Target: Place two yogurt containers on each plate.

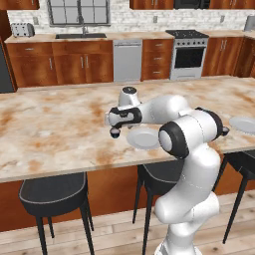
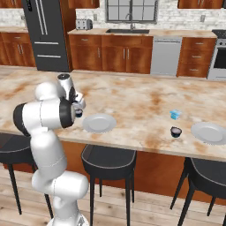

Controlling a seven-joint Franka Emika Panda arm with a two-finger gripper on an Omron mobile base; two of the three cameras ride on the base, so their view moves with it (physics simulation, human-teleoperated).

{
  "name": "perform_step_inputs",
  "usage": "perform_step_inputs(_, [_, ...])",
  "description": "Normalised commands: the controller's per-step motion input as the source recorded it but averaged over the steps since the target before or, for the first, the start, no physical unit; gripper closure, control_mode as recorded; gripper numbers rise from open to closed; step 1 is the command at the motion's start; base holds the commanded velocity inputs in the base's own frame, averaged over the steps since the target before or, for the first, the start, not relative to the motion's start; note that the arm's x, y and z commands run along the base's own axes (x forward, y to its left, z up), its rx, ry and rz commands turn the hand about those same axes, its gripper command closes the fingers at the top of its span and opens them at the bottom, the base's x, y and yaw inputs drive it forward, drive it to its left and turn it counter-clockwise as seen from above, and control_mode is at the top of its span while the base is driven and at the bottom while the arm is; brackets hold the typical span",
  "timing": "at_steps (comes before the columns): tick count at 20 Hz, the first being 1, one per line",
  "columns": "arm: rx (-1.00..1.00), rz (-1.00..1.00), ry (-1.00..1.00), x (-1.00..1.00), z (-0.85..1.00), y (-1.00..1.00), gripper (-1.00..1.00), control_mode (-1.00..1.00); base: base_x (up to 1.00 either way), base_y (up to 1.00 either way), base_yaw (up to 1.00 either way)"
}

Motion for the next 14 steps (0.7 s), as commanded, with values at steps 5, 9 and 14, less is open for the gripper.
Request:
perform_step_inputs(5, [0.0,0.0,0.0,0.63,-0.05,0.11,-1.0,-1.0,0.0,0.0,0.0])
perform_step_inputs(9, [0.0,0.0,0.0,0.45,-0.1,0.03,-1.0,-1.0,0.0,0.0,0.0])
perform_step_inputs(14, [-0.01,0.0,0.0,0.16,-0.19,0.0,-1.0,-1.0,0.0,0.0,0.0])
